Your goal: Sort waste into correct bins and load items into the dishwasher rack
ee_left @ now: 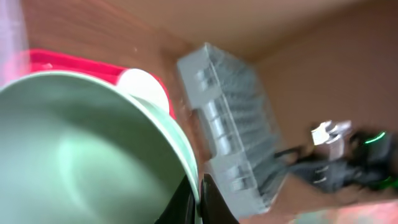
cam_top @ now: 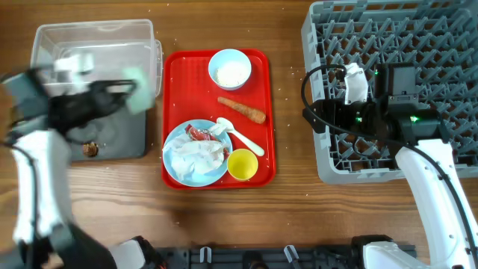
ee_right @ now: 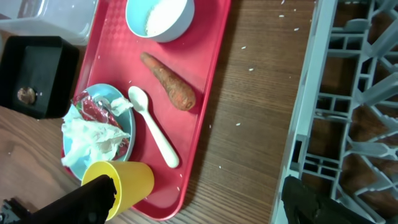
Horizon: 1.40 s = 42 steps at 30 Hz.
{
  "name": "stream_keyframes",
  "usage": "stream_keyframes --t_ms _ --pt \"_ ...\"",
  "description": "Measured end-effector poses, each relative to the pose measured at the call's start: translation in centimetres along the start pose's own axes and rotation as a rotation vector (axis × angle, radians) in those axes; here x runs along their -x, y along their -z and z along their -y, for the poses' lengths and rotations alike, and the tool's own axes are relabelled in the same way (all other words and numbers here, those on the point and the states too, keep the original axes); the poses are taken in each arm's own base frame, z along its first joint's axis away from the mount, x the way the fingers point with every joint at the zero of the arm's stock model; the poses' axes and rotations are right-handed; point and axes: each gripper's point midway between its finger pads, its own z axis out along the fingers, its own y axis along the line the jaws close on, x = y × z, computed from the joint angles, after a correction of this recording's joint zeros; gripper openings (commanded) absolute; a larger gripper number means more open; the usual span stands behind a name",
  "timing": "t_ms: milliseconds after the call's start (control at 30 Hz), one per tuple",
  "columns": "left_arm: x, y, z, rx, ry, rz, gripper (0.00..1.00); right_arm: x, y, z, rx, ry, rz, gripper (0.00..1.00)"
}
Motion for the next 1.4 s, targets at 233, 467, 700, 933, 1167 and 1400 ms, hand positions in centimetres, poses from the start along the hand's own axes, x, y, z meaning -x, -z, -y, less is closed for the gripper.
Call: stream_keyframes --t_ms 233,467,700,933,1167,1400 --pt "-5.8 -11.4 3.2 0.354 -0.38 -0.207 0.04 0.0 0.0 0.1 -0.003 0.0 -0.001 0.89" --pt "-7.4 -17.1 -5.4 0.749 -0.508 -0.234 0.04 -0.1 0.0 0.1 -0.003 -0.001 -0.002 0.89" --pt "-8.5 -17.8 -10.3 0.881 -0.504 -0.273 0.31 -0.1 0.0 0.1 -0.003 -0.001 -0.002 0.89" --pt "-8.7 -17.8 -10.8 0.898 -0.501 -0.277 1.0 -0.1 0.0 0.1 -0.003 -0.001 -0.002 0.89" --pt "-8.7 -17.8 -10.8 0.899 -0.5 -0.276 1.0 0.0 0.0 0.1 -0.003 -0.001 -0.001 0.89" --pt "-8.7 -17.8 -10.8 0.899 -0.5 -0.276 1.0 -0.1 0.0 0.1 -0.003 -0.001 -0.003 0.9"
